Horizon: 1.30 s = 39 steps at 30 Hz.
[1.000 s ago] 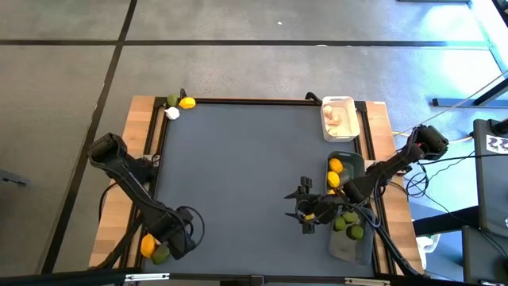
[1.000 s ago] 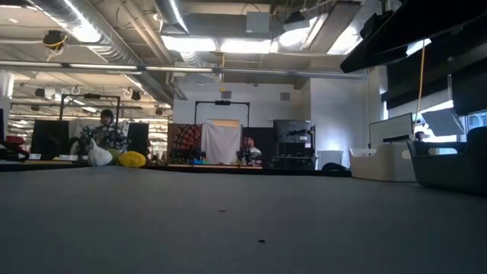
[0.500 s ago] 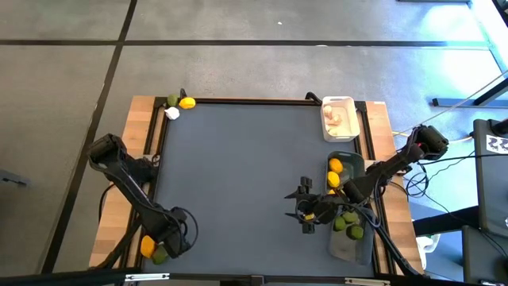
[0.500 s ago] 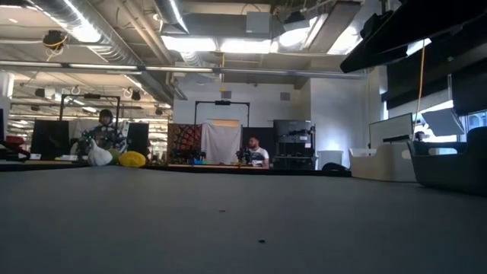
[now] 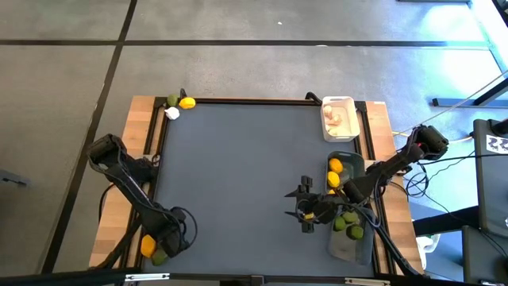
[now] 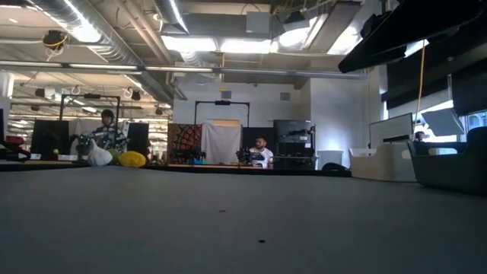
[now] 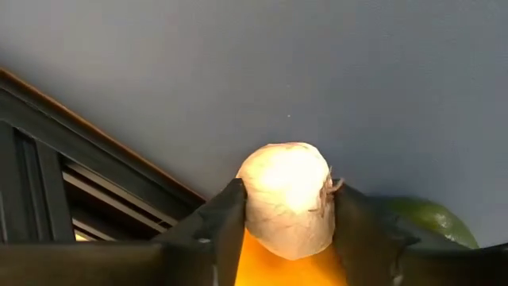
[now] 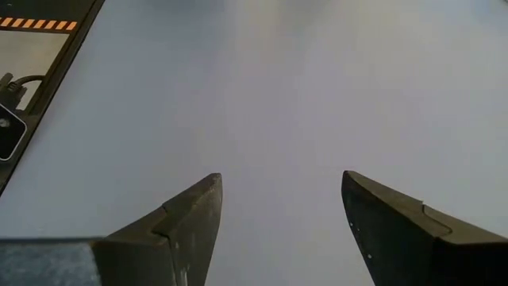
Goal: Sort produce into baskets
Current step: Put the white garlic into the white bin
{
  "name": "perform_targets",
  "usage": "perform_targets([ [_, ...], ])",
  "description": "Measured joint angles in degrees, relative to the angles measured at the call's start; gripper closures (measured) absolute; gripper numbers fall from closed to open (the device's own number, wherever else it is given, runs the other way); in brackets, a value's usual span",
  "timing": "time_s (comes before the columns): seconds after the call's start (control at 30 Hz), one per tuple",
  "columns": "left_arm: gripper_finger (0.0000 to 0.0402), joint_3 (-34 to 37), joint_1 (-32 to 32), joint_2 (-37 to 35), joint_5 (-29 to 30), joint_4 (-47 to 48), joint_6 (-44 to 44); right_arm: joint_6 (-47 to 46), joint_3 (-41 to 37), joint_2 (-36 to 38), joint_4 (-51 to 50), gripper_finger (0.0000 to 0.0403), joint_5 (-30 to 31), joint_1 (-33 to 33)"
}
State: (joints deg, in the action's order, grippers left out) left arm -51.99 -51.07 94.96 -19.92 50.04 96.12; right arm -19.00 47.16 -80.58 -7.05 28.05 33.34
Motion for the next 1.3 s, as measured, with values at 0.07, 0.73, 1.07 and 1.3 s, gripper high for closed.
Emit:
perform_targets([
  [0.07,0.0258,0.0,0.0,0.0,-0.1,0.0,-0.8,0.0,0.0,0.0,0.0,0.0146,0.0,0.0],
  [0.73,0.0272,-6.6,6.7,0.0,4.8,2.1,-14.9,0.0,0.0,0.0,-0.3,0.0146,0.0,0.0],
  [1.07,0.0272,-15.7,16.6,-2.6,20.4,1.6,-32.9,0.0,0.0,0.0,-0.2,0.0146,2.1,0.0],
  [1.3,0.0272,-20.7,22.8,-2.8,28.0,-2.6,-44.7,0.0,0.0,0.0,2.0,0.0146,2.5,0.0],
])
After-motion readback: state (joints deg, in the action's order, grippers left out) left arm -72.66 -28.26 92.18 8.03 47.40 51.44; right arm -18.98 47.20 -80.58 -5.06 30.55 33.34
